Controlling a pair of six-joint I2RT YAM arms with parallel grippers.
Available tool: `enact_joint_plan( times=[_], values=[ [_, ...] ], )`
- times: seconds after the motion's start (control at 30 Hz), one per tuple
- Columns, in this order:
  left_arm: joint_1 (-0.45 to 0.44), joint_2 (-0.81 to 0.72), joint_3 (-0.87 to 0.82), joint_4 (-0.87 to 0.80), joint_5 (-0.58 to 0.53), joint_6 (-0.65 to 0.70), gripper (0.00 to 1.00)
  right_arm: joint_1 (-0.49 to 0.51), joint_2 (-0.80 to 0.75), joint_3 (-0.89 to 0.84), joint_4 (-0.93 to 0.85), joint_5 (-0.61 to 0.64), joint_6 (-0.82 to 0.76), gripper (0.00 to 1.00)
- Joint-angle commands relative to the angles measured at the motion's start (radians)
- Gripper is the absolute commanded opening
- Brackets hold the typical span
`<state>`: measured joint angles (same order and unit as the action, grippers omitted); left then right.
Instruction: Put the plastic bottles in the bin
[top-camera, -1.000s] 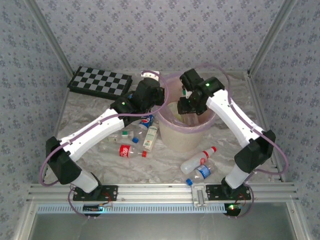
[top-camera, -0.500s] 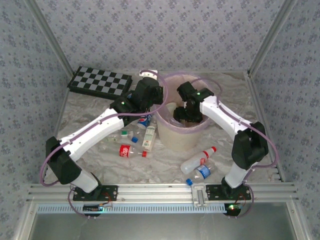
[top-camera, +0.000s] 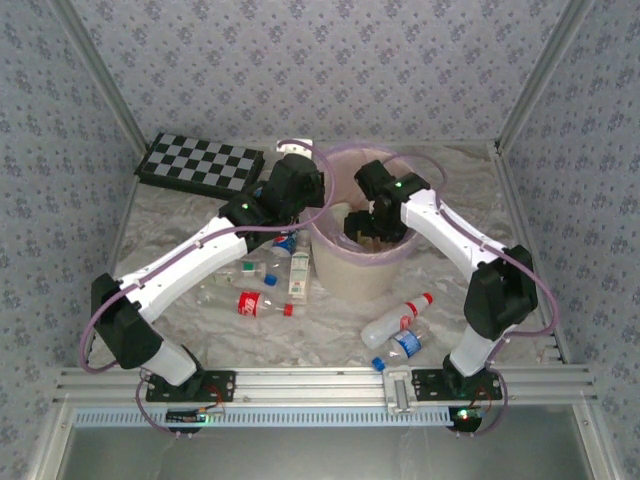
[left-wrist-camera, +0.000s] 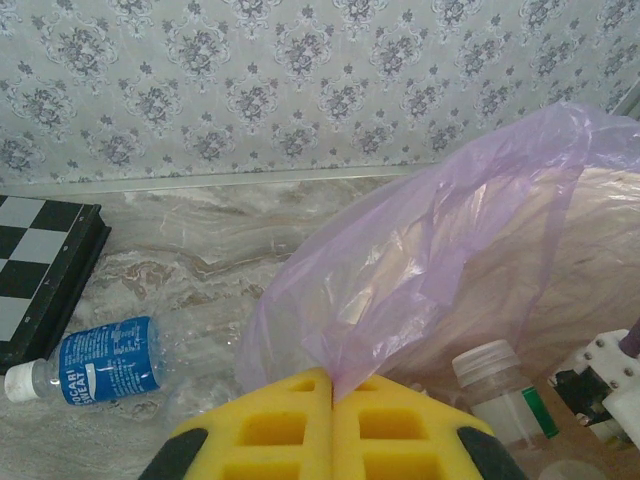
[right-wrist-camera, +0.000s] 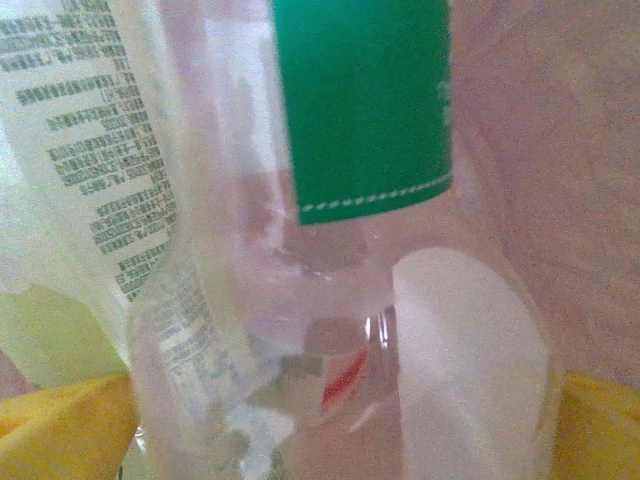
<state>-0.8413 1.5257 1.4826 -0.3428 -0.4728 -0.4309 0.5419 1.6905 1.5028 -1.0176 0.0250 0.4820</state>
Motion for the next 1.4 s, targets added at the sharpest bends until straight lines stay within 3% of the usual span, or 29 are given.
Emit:
enact_joint_plan(
  times=[0.0, 0.5, 0.77, 0.87, 0.97, 1.2, 1.37],
  values=[
    [-0.007, -0.021, -0.003, 0.038, 0.012, -0.007, 0.00, 0.021, -0.033, 0.063, -0.033, -0.013, -0.049, 1.00],
    [-0.007, -0.018, -0.002, 0.037, 0.015, 0.002, 0.00, 0.015, -0.212, 0.340, -0.065, -0.115, -0.090, 1.00],
    [-0.004, -0.019, -0.001, 0.042, 0.012, 0.007, 0.00, -0.015, -0.406, 0.280, 0.046, -0.022, -0.051, 1.00],
    [-0.003, -0.019, -0.004, 0.050, 0.017, 0.009, 0.00, -0.031, -0.465, 0.294, 0.012, 0.086, -0.042, 1.00],
    [-0.004, -0.020, -0.013, 0.055, 0.025, 0.001, 0.00, -0.111, -0.508, 0.318, -0.090, 0.206, 0.015, 1.00],
    [-0.003, -0.017, -0.011, 0.060, 0.033, 0.001, 0.00, -0.404, -0.642, 0.190, -0.223, 0.220, 0.212, 1.00],
    [-0.004, -0.019, -0.016, 0.057, 0.037, -0.002, 0.00, -0.464, -0.653, 0.058, -0.346, 0.239, 0.360, 1.00]
  ],
)
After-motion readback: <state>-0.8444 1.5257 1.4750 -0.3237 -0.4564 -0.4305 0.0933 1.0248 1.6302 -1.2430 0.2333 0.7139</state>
